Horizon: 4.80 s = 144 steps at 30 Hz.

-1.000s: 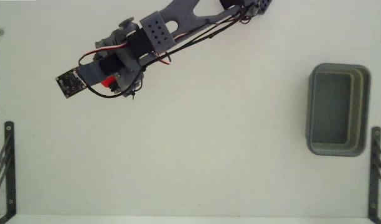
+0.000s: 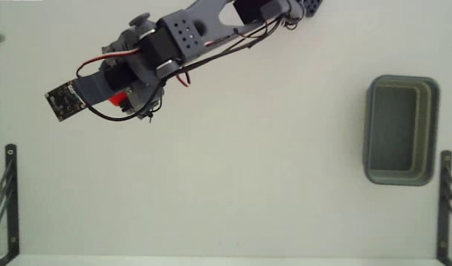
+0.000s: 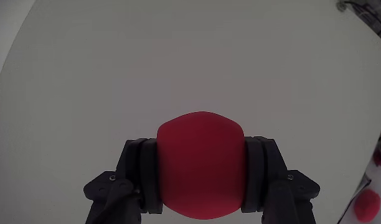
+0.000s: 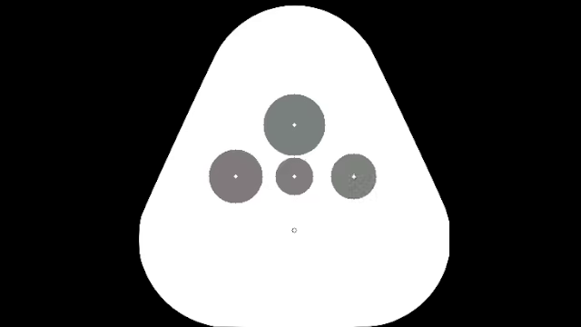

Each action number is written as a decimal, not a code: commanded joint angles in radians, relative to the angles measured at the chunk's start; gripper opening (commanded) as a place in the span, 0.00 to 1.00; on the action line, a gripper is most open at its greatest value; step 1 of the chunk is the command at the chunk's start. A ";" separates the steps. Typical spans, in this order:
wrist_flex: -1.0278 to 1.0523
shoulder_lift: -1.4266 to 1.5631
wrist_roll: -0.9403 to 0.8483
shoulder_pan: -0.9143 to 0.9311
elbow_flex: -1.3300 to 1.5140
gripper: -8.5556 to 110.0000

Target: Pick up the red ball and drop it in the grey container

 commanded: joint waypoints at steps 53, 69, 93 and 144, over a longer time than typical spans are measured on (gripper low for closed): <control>-0.076 0.183 0.003 -0.571 0.185 0.62; -0.147 0.289 0.003 -1.022 0.361 0.62; -0.231 0.416 0.003 -1.561 0.573 0.62; -0.248 0.441 0.003 -1.668 0.615 0.62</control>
